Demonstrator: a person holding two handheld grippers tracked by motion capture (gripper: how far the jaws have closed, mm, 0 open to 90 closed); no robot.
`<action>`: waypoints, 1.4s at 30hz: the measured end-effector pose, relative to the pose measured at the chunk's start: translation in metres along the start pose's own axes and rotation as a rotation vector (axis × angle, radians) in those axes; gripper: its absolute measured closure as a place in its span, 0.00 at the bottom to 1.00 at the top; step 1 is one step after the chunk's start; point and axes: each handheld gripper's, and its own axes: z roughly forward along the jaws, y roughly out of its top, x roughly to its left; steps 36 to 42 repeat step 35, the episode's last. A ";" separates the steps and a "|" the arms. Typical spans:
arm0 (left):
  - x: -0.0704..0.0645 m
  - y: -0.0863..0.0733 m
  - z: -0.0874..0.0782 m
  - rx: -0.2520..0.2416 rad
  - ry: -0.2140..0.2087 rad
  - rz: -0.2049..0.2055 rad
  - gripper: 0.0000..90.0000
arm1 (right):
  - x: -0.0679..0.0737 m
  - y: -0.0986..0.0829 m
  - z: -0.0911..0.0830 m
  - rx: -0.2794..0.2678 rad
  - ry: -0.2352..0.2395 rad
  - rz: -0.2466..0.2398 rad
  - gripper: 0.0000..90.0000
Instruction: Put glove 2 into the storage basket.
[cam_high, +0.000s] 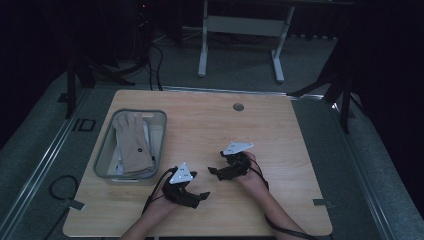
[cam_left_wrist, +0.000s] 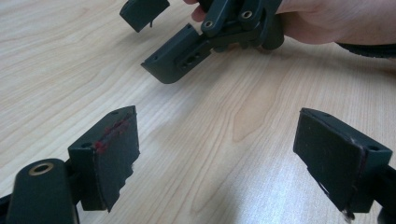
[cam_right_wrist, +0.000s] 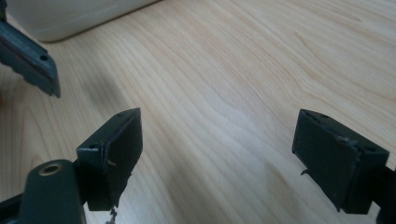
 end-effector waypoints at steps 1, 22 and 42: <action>0.000 0.000 0.001 0.001 -0.003 0.002 0.16 | 0.000 -0.002 -0.002 0.002 -0.004 -0.001 0.18; -0.008 -0.005 0.009 -0.007 -0.033 0.051 0.16 | -0.002 -0.031 -0.025 -0.018 -0.035 0.004 0.18; -0.007 -0.006 0.009 -0.004 -0.037 0.052 0.16 | -0.002 -0.030 -0.024 -0.010 -0.037 0.007 0.18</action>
